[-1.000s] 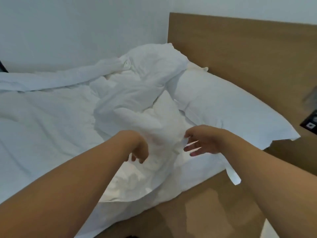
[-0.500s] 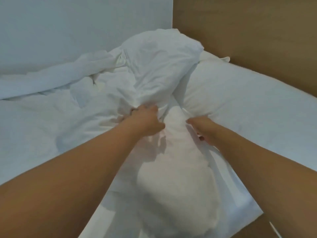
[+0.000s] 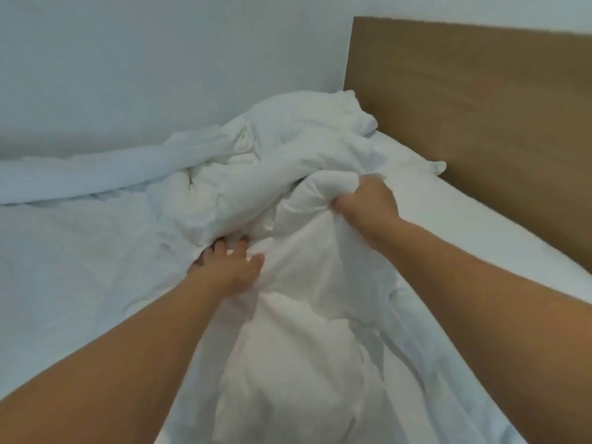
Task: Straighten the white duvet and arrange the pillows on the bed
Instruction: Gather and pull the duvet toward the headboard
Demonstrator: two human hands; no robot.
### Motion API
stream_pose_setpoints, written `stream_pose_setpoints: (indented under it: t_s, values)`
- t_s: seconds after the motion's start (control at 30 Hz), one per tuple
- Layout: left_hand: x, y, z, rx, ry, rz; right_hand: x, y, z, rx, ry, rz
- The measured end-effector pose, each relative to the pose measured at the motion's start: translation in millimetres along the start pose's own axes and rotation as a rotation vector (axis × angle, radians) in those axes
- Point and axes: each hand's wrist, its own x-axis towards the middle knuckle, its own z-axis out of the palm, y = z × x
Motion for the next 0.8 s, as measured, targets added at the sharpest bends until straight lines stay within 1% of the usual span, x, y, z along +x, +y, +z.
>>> stream_pose_setpoints:
  t_s: [0.07, 0.13, 0.2, 0.23, 0.27, 0.3, 0.33, 0.4, 0.47, 0.53, 0.6, 0.67, 0.73, 0.77, 0.8]
  values:
    - [-29, 39, -42, -0.053, 0.117, 0.104, -5, -36, -73, 0.103, 0.160, -0.026]
    - [-68, 82, -83, -0.165, 0.212, 0.240, -17, -61, -151, 0.189, 0.375, -0.033]
    - [-111, 115, -99, -0.264, 0.306, 0.382, -42, -63, -218, 0.026, 0.607, -0.055]
    - [-132, 128, -96, -0.270, 0.349, 0.442, -54, -51, -241, -0.016, 0.683, -0.062]
    - [-152, 138, -84, -0.263, 0.367, 0.483, -70, -34, -257, -0.037, 0.698, -0.036]
    - [-173, 146, -64, -0.237, 0.349, 0.508, -83, -4, -261, -0.040, 0.672, 0.060]
    - [-193, 151, -36, -0.188, 0.284, 0.520, -97, 32, -258, -0.028, 0.609, 0.209]
    - [-229, 149, 33, -0.078, 0.077, 0.526, -131, 100, -240, 0.080, 0.392, 0.547]
    - [-259, 134, 105, 0.113, -0.099, 0.518, -165, 154, -219, 0.144, 0.163, 0.722]
    - [-277, 115, 166, 0.303, -0.168, 0.491, -188, 187, -204, 0.195, 0.013, 0.848]
    - [-282, 97, 203, 0.369, -0.132, 0.406, -201, 204, -188, 0.289, -0.043, 0.902]
    - [-278, 83, 210, 0.401, -0.053, 0.316, -198, 221, -174, 0.366, 0.024, 0.899]
    - [-268, 75, 195, 0.441, 0.082, 0.261, -195, 220, -165, 0.390, 0.090, 0.896]
    - [-260, 72, 181, 0.436, 0.144, 0.256, -194, 215, -164, 0.373, 0.115, 0.881]
    - [-251, 69, 164, 0.396, 0.194, 0.259, -195, 208, -167, 0.303, 0.131, 0.852]
